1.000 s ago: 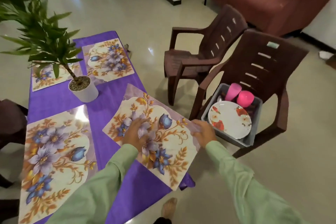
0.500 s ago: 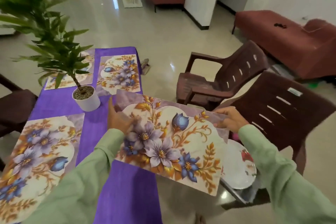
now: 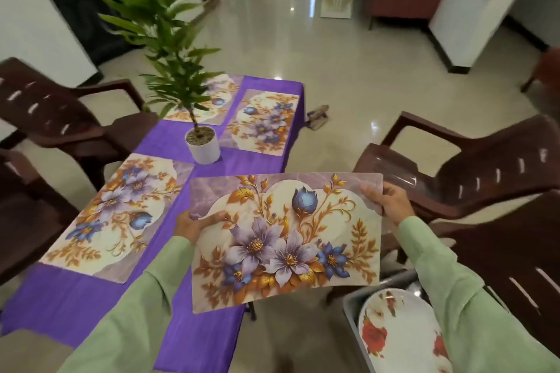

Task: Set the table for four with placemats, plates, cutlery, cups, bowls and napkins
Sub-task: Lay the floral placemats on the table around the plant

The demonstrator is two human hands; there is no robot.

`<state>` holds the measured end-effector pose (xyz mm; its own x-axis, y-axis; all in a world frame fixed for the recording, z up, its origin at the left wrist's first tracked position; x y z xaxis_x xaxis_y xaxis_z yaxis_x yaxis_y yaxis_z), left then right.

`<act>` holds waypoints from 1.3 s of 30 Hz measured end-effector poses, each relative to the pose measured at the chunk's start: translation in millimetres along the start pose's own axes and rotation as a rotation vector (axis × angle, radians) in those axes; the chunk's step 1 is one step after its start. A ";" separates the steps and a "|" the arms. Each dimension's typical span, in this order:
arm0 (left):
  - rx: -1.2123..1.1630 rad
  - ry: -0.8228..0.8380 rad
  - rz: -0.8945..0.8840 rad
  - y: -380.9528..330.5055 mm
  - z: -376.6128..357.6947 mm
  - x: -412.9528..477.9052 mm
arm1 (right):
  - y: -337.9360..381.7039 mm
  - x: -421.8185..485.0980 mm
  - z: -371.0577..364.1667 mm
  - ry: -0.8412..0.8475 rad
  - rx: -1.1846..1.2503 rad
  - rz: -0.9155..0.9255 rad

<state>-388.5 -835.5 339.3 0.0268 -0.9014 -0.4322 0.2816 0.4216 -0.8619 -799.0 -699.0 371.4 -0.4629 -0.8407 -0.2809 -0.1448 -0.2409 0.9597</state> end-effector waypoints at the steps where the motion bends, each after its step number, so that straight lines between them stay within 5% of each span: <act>1: -0.018 -0.031 0.020 1.3 6.1 -2.3 | 0.6 8.6 -10.3 0.053 -0.041 -0.007; 4: -0.107 -0.100 0.082 24.8 28.0 10.9 | -3.5 46.0 -44.5 0.169 -0.141 -0.031; 16: -0.433 -0.397 0.228 63.1 60.1 30.0 | 6.8 173.6 -194.6 0.184 -0.446 0.107; 25: -0.559 -0.780 0.437 132.2 64.6 5.7 | -34.5 216.0 -326.6 0.483 -0.585 0.224; 30: -0.530 -0.969 0.429 155.1 40.8 -16.3 | -73.4 221.5 -371.4 0.686 -0.681 0.203; 35: -0.384 -0.953 0.396 167.3 16.2 -35.5 | -106.1 218.1 -390.8 0.874 -0.744 0.228; 39: -0.035 -0.938 0.382 197.2 -2.8 -43.8 | -137.8 218.4 -384.8 1.036 -1.079 0.391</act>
<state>-336.8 -712.6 187.5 0.8558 -0.4134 -0.3110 0.0688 0.6868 -0.7236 -543.6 -1036.0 181.7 0.5341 -0.7797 -0.3268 0.7266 0.2258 0.6488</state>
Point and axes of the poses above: each hand's wrist, its own x-axis towards the middle knuckle, its own z-axis out of the back of the hand, y = z × x, the point moved 2 cm from there along x, towards the middle knuckle, and after that the axes turned 3 degrees about y, right-handed, at the moved point
